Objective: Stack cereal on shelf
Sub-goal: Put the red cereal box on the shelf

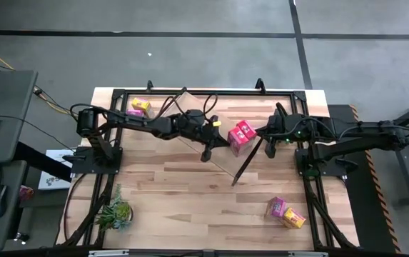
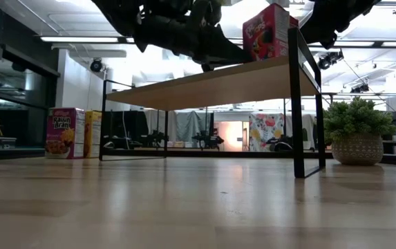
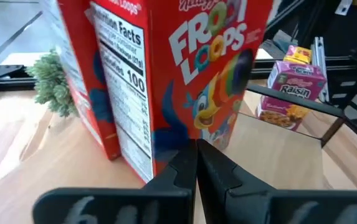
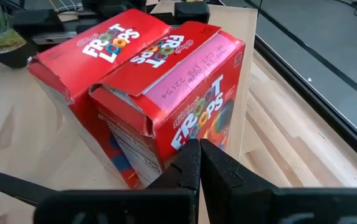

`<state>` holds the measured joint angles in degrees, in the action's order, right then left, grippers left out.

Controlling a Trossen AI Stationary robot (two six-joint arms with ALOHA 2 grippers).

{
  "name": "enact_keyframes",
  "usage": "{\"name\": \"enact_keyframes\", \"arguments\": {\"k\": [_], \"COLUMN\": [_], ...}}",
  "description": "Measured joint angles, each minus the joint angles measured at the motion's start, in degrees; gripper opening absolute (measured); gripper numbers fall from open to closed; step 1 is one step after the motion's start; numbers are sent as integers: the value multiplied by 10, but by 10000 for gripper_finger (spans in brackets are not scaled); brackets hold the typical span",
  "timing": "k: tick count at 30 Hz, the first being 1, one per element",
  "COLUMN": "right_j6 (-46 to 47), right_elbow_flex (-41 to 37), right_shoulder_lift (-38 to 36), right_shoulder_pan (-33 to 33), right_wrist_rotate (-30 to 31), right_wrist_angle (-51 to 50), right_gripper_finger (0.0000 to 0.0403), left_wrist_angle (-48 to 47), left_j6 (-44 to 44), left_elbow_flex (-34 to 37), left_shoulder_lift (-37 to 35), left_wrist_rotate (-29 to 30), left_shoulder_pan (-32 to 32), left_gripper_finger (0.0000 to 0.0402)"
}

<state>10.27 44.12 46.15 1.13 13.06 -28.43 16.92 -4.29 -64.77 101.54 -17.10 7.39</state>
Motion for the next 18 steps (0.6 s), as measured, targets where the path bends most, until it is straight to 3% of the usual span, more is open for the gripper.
{"name": "enact_keyframes", "arguments": {"k": [8,18], "right_j6": [-32,-50], "right_elbow_flex": [0,0], "right_shoulder_lift": [0,-12], "right_shoulder_pan": [0,0], "right_wrist_rotate": [7,82], "right_wrist_angle": [-1,-12], "right_gripper_finger": [0,0], "left_wrist_angle": [-5,30], "left_j6": [13,4], "left_elbow_flex": [0,0], "left_shoulder_lift": [-5,-6], "left_wrist_rotate": [0,-1], "left_shoulder_pan": [-28,-53], "left_gripper_finger": [0,0]}}
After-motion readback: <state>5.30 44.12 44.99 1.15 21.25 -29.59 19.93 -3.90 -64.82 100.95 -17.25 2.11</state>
